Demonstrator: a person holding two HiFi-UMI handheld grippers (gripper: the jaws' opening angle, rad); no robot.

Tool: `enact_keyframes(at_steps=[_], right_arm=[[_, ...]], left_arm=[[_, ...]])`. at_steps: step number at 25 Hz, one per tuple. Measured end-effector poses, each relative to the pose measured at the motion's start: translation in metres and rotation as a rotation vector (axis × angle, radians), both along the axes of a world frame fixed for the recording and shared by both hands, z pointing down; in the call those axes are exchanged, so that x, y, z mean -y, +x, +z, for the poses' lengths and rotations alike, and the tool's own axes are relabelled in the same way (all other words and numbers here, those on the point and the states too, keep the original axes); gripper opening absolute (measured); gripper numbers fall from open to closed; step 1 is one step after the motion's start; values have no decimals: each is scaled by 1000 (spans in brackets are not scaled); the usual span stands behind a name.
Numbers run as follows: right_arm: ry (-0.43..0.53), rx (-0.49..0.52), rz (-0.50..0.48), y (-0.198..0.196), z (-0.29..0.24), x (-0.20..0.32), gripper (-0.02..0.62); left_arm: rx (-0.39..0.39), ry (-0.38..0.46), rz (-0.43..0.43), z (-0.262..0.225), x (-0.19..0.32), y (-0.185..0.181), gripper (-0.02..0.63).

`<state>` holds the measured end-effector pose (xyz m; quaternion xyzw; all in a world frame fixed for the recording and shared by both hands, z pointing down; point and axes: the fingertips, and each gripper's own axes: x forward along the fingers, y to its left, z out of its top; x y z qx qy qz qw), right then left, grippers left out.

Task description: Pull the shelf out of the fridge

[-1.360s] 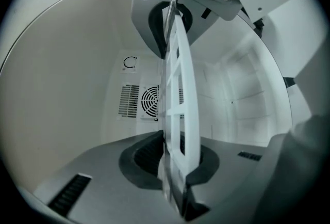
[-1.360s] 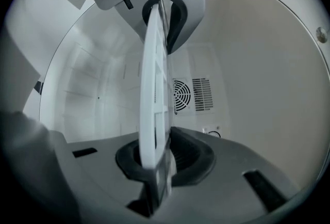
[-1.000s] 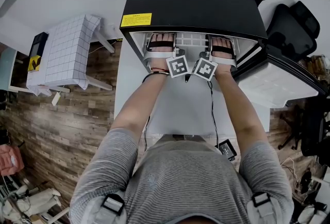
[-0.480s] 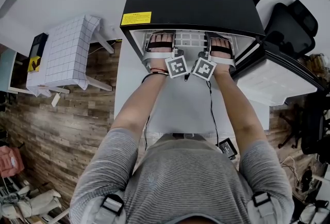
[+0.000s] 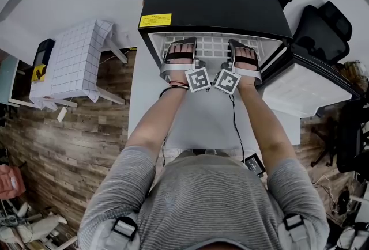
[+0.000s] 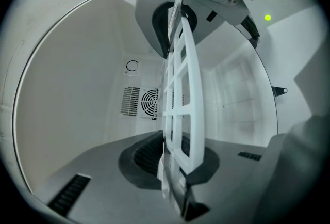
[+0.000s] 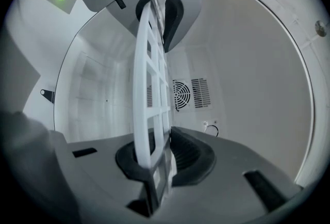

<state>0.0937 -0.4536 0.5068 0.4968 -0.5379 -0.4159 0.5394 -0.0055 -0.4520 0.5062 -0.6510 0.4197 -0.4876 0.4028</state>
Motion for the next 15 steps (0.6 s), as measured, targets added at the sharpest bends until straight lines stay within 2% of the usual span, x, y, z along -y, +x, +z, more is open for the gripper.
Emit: enact_keyframes(at_steps=[1,3,4,10,11,14,15], right_arm=[[-5,3,-2,-1,2,-1,41],[-7,8,-6,-2,5,-3,41],[-5,13,-9,-2,7,-3,41],[-17,59,-9,-8,-4,-18,41],[-21,58,-2,-7,-3,-20,41],[-12,43,-1,-7,-1,-24,42],[-14,39,2,-8,-2,-26,41]], left_arm=[[30,21,-12,-4,-1,-4,48],[151,103,-55,-18,0,-17,48],[159,108,-57,-19,-2,-18,48],[3,-3,6,1,-15,-3,48],[6,2,5,1,-17,-4,48],[81,61,-18,-8,-20,-13,48],[67,47,-12,-6,-22,-12,48]])
